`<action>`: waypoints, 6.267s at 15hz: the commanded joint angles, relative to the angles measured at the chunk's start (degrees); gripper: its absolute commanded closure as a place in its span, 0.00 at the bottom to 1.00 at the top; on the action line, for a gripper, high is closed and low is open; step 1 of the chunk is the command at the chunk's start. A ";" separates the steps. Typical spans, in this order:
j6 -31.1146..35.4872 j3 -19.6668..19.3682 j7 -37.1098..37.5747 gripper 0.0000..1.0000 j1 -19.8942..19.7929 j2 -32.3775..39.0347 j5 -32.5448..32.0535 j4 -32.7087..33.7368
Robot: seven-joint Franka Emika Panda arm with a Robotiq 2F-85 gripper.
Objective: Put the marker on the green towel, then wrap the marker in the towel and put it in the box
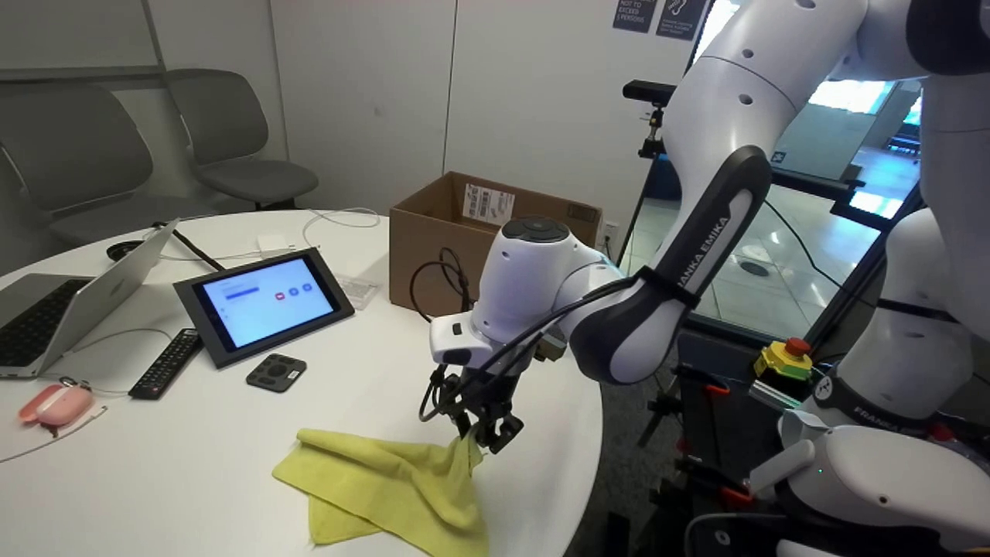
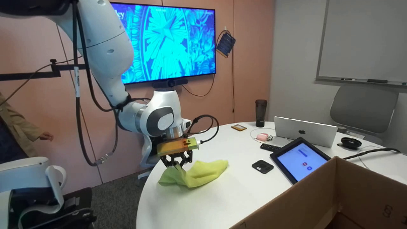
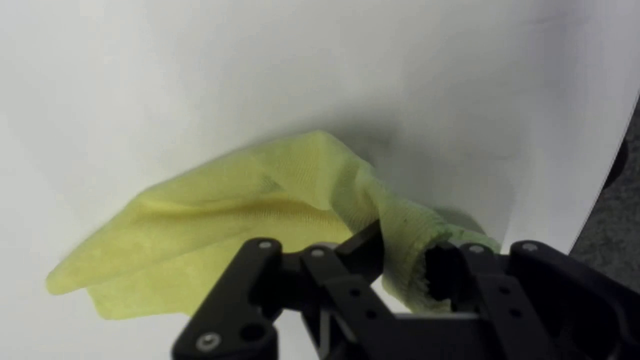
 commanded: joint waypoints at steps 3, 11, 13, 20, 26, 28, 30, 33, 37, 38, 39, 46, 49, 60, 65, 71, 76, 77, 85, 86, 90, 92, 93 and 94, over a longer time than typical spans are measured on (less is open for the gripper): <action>-6.32 -2.12 12.66 0.96 5.30 5.48 1.14 11.33; -15.70 -4.21 24.79 0.97 11.33 17.56 1.18 27.02; -16.30 -5.02 27.74 0.97 12.20 19.54 1.53 29.84; -18.02 -7.62 36.22 0.96 14.45 24.47 1.92 36.78; -17.38 -8.24 43.30 0.54 14.98 25.41 3.62 39.59; -16.65 -8.37 45.17 0.38 15.28 25.01 4.05 40.50; -16.54 -8.75 47.17 0.22 15.90 25.08 4.35 42.16; -16.51 -9.42 50.82 0.01 17.32 25.78 4.81 44.86; -18.13 -12.36 57.38 0.00 20.14 28.34 4.82 49.64; -18.67 -13.23 59.22 0.00 20.65 29.45 4.94 51.19; -19.60 -13.93 60.53 0.00 20.99 30.49 4.98 52.67; -25.69 -15.62 63.60 0.00 18.91 37.10 7.10 63.39; -27.51 -15.65 63.72 0.00 17.56 39.35 8.53 68.23; -34.96 -14.41 64.51 0.27 14.05 49.85 9.22 85.47; -35.81 -15.07 63.91 0.48 13.81 52.16 11.00 88.40; -37.65 -15.03 63.79 0.54 13.48 55.45 11.80 92.02; -36.50 -15.16 64.23 0.97 13.51 52.84 11.87 88.89; -36.21 -15.36 64.88 0.98 13.43 52.82 11.89 88.99; -35.85 -18.41 75.60 0.97 9.28 53.07 12.46 89.33; -35.62 -18.84 77.27 0.97 8.67 53.05 12.41 89.09; -34.86 -19.89 84.53 0.98 6.62 53.01 12.25 89.09; -33.68 -20.01 87.03 0.98 6.47 53.01 11.94 89.36; -32.67 -20.09 87.94 0.98 6.66 53.02 11.70 89.49; -31.61 -20.18 88.56 0.98 7.00 53.05 11.45 89.71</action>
